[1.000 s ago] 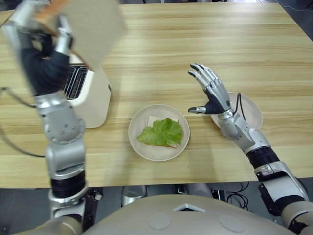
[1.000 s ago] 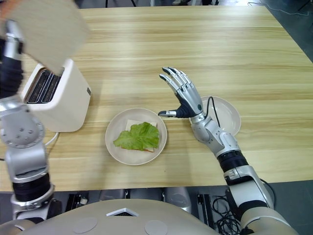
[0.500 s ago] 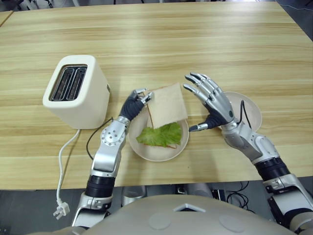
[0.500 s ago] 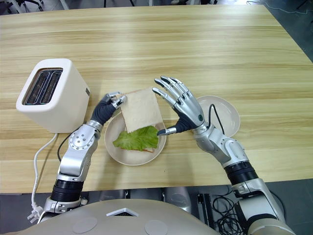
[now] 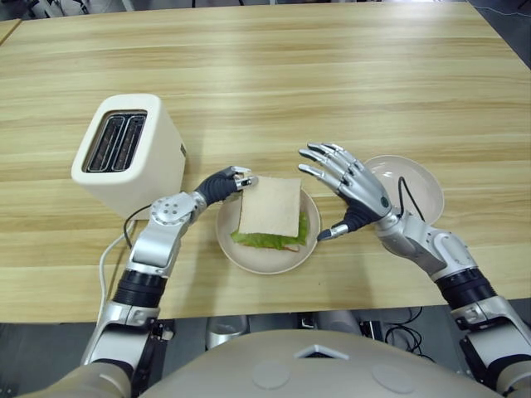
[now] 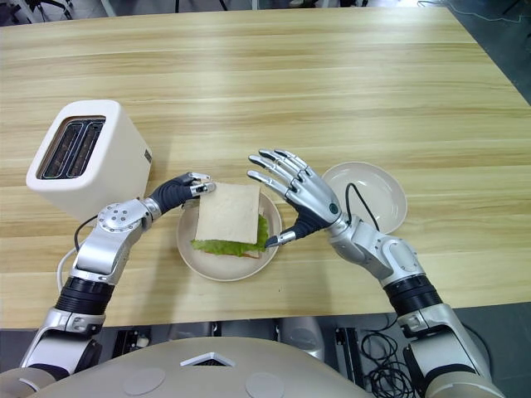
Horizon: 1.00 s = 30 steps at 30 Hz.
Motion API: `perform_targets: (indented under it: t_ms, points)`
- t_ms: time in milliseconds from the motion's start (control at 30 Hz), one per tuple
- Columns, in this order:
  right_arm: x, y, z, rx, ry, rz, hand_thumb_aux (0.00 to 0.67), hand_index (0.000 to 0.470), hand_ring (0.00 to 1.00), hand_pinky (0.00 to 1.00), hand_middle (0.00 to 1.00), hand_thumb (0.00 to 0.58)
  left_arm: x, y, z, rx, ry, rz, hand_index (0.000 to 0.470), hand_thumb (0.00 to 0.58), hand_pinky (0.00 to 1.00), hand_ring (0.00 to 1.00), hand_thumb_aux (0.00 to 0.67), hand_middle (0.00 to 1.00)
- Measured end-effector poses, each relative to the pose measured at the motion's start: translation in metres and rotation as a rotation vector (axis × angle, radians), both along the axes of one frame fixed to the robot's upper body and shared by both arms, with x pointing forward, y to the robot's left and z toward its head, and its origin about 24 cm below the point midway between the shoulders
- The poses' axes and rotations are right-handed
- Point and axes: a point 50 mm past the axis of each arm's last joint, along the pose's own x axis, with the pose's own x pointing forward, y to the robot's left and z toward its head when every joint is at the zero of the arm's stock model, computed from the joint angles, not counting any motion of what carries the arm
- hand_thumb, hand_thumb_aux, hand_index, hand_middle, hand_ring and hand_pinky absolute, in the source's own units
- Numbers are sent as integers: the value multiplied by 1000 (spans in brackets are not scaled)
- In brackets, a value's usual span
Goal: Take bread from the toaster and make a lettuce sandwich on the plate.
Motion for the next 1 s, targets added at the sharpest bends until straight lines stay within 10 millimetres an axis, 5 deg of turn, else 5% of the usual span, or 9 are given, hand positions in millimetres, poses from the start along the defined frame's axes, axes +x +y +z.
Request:
perform_targets:
  t_ms: [333,767,1000]
  points:
    - [0,6,-10,-97,50,58,0,0,0,0,0,0,6,-22,-22,4,32,-49,460,580,1000,1000,670,1000]
    - [-10,25,-53,-450,273,169,0,0,0,0,0,0,8,-18,-30,41,1,-24,460,580,1000,1000,670,1000]
    - [-3,35,-60,-469,404,185,0,0,0,0,0,0,8,-12,-35,91,-3,-2,460,580,1000,1000,670,1000]
